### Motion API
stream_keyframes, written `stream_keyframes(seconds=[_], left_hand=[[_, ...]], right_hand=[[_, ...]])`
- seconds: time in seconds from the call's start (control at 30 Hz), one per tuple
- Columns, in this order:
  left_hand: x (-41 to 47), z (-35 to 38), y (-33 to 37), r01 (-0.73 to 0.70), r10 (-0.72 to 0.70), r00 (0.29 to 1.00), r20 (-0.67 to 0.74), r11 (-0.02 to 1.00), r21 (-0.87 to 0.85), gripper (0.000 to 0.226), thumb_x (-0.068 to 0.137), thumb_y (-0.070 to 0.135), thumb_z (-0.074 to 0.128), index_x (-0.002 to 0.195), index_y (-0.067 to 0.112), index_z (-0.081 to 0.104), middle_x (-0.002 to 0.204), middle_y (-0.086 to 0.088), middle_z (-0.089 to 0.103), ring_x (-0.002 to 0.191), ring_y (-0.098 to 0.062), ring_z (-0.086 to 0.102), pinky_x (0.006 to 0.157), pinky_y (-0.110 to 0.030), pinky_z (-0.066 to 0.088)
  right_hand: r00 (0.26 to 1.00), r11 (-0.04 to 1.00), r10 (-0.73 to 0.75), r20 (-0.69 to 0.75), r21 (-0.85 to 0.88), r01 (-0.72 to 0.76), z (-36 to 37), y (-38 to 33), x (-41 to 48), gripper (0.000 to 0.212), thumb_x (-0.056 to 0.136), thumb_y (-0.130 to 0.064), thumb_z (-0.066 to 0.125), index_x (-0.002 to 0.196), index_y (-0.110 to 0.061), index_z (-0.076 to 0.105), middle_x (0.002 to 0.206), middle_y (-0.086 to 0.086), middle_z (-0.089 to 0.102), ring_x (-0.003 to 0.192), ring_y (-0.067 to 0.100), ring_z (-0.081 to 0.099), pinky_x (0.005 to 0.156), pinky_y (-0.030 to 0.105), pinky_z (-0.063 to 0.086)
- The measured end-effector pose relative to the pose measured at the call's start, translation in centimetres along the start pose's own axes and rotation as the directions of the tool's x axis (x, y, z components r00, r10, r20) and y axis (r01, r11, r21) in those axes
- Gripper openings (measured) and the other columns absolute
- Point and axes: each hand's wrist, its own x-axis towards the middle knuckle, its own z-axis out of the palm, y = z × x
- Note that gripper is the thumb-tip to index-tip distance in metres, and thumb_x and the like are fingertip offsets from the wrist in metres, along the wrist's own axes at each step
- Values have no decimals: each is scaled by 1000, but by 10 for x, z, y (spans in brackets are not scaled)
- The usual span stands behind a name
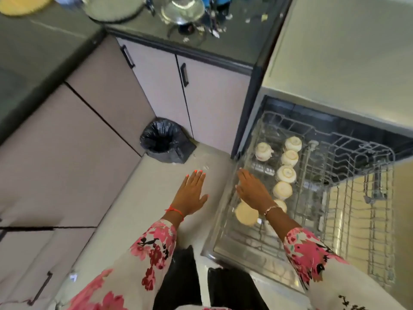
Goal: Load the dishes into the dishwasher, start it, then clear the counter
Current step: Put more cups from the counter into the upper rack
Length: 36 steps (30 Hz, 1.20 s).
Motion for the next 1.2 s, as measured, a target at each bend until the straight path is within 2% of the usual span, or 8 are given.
stream_keyframes(seconds=[0.23,0.43,0.67,0.9,1.03,1.2], left_hand=[[28,-73,-96,-32,35,996,-83,999,32,67,100,42,32,151,9,3,160,-5,-3,148,-19,-7,120,-35,-7],[46,-141,-188,-13,18,977,-213,1000,28,65,100,43,31,151,10,7,160,-5,1,148,-18,-5,119,-36,-7],[84,-208,-266,28,-41,939,-342,999,-44,66,99,43,35,151,11,8,160,-6,2,148,-19,-4,117,-34,-9],[154,-278,-332,69,-87,905,-415,996,-59,67,99,44,35,151,11,8,160,-4,2,148,-18,-5,118,-36,-8],[215,-329,-370,110,-131,873,-469,991,-73,67,98,43,39,151,12,13,160,-3,6,148,-17,-1,119,-35,-4],[305,-399,-405,117,-162,866,-472,985,-125,69,97,46,39,151,12,12,160,-5,5,148,-19,-2,118,-37,-4]], right_hand=[[992,998,62,-108,-26,-65,-36,-72,80,41,98,-23,38,135,-4,37,141,12,37,133,26,36,110,35,30],[978,994,105,-180,-18,-110,-65,-145,144,54,101,-35,32,147,-8,21,156,12,14,145,24,12,118,37,15],[943,1000,22,-332,0,-23,-123,-202,225,63,99,-43,32,149,-9,15,158,9,8,146,21,5,118,35,7],[890,996,-81,-449,7,94,-200,-232,338,65,99,-41,38,149,-6,16,158,10,10,146,21,5,118,31,9],[850,986,-138,-508,5,164,-254,-241,418,64,98,-41,39,148,-7,20,157,10,13,146,21,8,118,32,11],[846,983,-144,-514,20,180,-330,-232,523,65,97,-42,39,148,-8,19,158,9,12,146,21,10,117,31,12]])
